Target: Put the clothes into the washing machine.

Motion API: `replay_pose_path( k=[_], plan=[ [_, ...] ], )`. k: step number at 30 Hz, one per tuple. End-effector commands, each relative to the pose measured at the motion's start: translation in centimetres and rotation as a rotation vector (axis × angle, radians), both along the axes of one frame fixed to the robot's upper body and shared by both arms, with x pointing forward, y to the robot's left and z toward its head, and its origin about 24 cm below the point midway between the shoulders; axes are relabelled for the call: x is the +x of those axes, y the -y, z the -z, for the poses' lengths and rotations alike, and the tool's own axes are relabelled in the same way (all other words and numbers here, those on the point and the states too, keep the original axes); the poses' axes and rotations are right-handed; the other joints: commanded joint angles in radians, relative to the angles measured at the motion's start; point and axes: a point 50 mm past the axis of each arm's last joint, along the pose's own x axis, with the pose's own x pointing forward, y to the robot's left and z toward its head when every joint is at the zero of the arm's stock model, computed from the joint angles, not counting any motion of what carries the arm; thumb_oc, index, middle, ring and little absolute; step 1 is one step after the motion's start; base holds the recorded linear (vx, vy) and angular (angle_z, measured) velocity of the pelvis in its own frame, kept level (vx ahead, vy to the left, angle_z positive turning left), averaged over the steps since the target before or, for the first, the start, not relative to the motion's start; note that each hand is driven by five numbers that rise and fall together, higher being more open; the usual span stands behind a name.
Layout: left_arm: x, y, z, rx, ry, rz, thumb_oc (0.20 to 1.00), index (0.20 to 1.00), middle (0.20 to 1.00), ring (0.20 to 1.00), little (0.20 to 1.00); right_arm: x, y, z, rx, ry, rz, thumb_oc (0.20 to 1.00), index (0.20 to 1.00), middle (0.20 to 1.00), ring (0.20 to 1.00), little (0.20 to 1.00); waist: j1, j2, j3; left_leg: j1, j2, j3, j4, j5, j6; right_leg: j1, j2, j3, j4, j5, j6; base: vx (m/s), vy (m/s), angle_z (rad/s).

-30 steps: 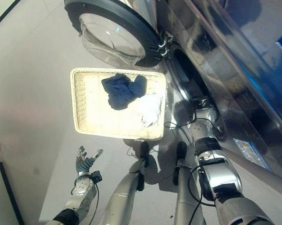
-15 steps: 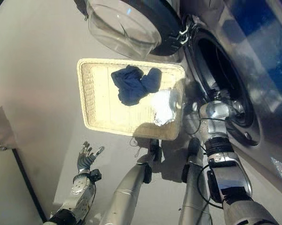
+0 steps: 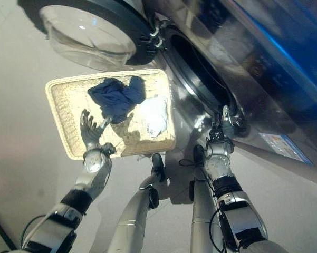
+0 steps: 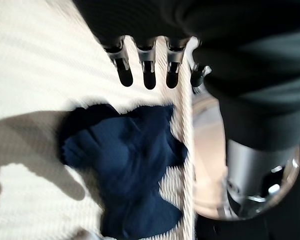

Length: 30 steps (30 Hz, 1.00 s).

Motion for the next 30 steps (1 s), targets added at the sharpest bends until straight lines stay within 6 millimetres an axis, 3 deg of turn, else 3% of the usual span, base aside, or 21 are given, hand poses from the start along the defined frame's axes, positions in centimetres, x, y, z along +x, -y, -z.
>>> replay_pose_path(
  k=[1, 4, 5, 11, 16, 20, 22, 23, 24, 25, 26, 27, 30],
  plan=[
    [-0.2, -2.4, 0.2, 0.035, -0.049, -0.163, 1.0, 1.0, 1.0, 1.0, 1.0, -0.8, 1.1, -0.9, -0.187, 0.051, 0.044, 1.0, 1.0, 1.0, 1.0, 1.0, -0.003, 0.0, -0.018, -0.018, -0.019, -0.032, -0.007, 0.022, -0.054, -0.019, 0.084, -0.069, 0.065, -0.091, -0.03, -0.02, 0.108, -0.22],
    [0.3, -3.5, -0.5, 0.059, -0.08, -0.224, 1.0, 1.0, 1.0, 1.0, 1.0, -1.0, 0.3, -0.1, -0.278, 0.015, 0.004, 1.0, 1.0, 1.0, 1.0, 1.0, -0.021, -0.019, -0.018, -0.024, -0.017, -0.024, 0.022, -0.003, -0.055, -0.021, 0.082, -0.062, 0.058, -0.09, -0.03, -0.02, 0.084, -0.19],
    [0.8, -4.9, -1.4, 0.09, -0.115, -0.306, 1.0, 1.0, 1.0, 1.0, 1.0, -1.5, -0.7, 1.0, -0.359, -0.012, -0.044, 1.0, 1.0, 1.0, 1.0, 1.0, -0.044, -0.045, -0.018, -0.039, -0.012, -0.013, 0.052, -0.02, -0.055, -0.029, 0.081, -0.053, 0.041, -0.076, -0.03, -0.02, 0.081, -0.13],
    [1.5, -9.2, -4.2, 0.172, -0.247, -0.499, 1.0, 1.0, 1.0, 1.0, 1.0, -2.7, -2.0, 3.4, -0.493, -0.044, -0.152, 1.0, 1.0, 1.0, 1.0, 1.0, -0.102, -0.107, -0.018, -0.071, 0.001, 0.021, 0.102, -0.068, -0.052, -0.049, 0.074, -0.038, -0.021, -0.035, -0.019, -0.03, 0.089, -0.14],
    [1.0, -11.9, -4.5, 0.284, -0.451, -0.655, 1.0, 1.0, 1.0, 1.0, 1.0, -3.3, -1.8, 4.1, -0.47, -0.024, -0.184, 1.0, 1.0, 1.0, 1.0, 1.0, -0.143, -0.13, -0.018, -0.098, 0.005, 0.049, 0.131, -0.094, -0.054, -0.078, 0.066, -0.02, -0.056, -0.003, -0.007, -0.03, 0.131, -0.16],
    [0.7, -12.9, -5.1, 0.384, -0.577, -0.719, 1.0, 1.0, 1.0, 1.0, 1.0, -3.7, -2.0, 4.1, -0.492, 0.0, -0.211, 1.0, 1.0, 1.0, 1.0, 1.0, -0.172, -0.144, -0.018, -0.121, 0.007, 0.066, 0.158, -0.115, -0.053, -0.106, 0.064, -0.004, -0.068, 0.017, 0.0, -0.02, 0.128, -0.03],
    [0.5, -13.2, -5.3, 0.49, -0.677, -0.757, 0.749, 0.749, 0.749, 0.749, 0.749, -4.1, -2.3, 4.2, -0.505, 0.01, -0.228, 1.0, 1.0, 1.0, 1.0, 1.0, -0.187, -0.152, -0.018, -0.14, 0.001, 0.068, 0.181, -0.135, -0.048, -0.128, 0.065, 0.014, -0.069, 0.026, 0.005, -0.01, 0.158, -0.08],
    [0.3, -13.7, -5.6, 0.598, -0.742, -0.787, 0.555, 0.555, 0.555, 0.555, 0.555, -4.2, -2.3, 4.1, -0.512, 0.017, -0.236, 1.0, 1.0, 1.0, 1.0, 1.0, -0.193, -0.154, -0.018, -0.148, -0.002, 0.069, 0.189, -0.14, -0.046, -0.136, 0.065, 0.023, -0.073, 0.034, 0.007, -0.01, 0.125, -0.09],
    [0.2, -13.9, -5.7, 0.658, -0.787, -0.801, 0.442, 0.442, 0.442, 0.442, 0.442, -4.3, -2.2, 4.1, -0.514, 0.019, -0.24, 1.0, 1.0, 1.0, 1.0, 1.0, -0.196, -0.156, -0.018, -0.15, -0.005, 0.068, 0.192, -0.141, -0.046, -0.139, 0.065, 0.027, -0.076, 0.039, 0.008, -0.01, 0.102, -0.06],
    [0.1, -14.0, -5.8, 0.68, -0.8, -0.81, 0.407, 0.407, 0.407, 0.407, 0.407, -4.3, -2.2, 4.1, -0.515, 0.02, -0.242, 1.0, 1.0, 1.0, 1.0, 1.0, -0.197, -0.156, -0.018, -0.152, -0.007, 0.067, 0.193, -0.142, -0.046, -0.14, 0.065, 0.03, -0.078, 0.041, 0.008, -0.01, 0.1, -0.03],
    [-0.1, -14.1, -6.0, 0.777, -0.873, -0.83, 0.238, 0.238, 0.238, 0.238, 0.238, -4.5, -2.1, 4.1, -0.525, 0.023, -0.253, 1.0, 1.0, 1.0, 1.0, 1.0, -0.202, -0.157, -0.018, -0.153, -0.011, 0.066, 0.194, -0.145, -0.045, -0.143, 0.065, 0.037, -0.084, 0.048, 0.01, -0.01, 0.12, -0.03],
    [-0.3, -14.4, -6.2, 0.854, -0.932, -0.839, 0.2, 0.2, 0.2, 0.2, 0.2, -4.5, -1.9, 4.0, -0.528, 0.033, -0.26, 1.0, 1.0, 1.0, 1.0, 1.0, -0.203, -0.157, -0.018, -0.154, -0.015, 0.065, 0.195, -0.146, -0.045, -0.144, 0.065, 0.042, -0.087, 0.053, 0.012, -0.01, 0.122, -0.03],
    [-0.4, -14.8, -6.3, 0.94, -0.994, -0.838, 0.2, 0.2, 0.2, 0.2, 0.2, -4.6, -1.8, 4.0, -0.545, 0.042, -0.27, 1.0, 1.0, 1.0, 1.0, 1.0, -0.205, -0.155, -0.018, -0.152, -0.018, 0.065, 0.192, -0.144, -0.044, -0.144, 0.065, 0.048, -0.092, 0.058, 0.014, -0.01, 0.076, -0.08]
  ],
)
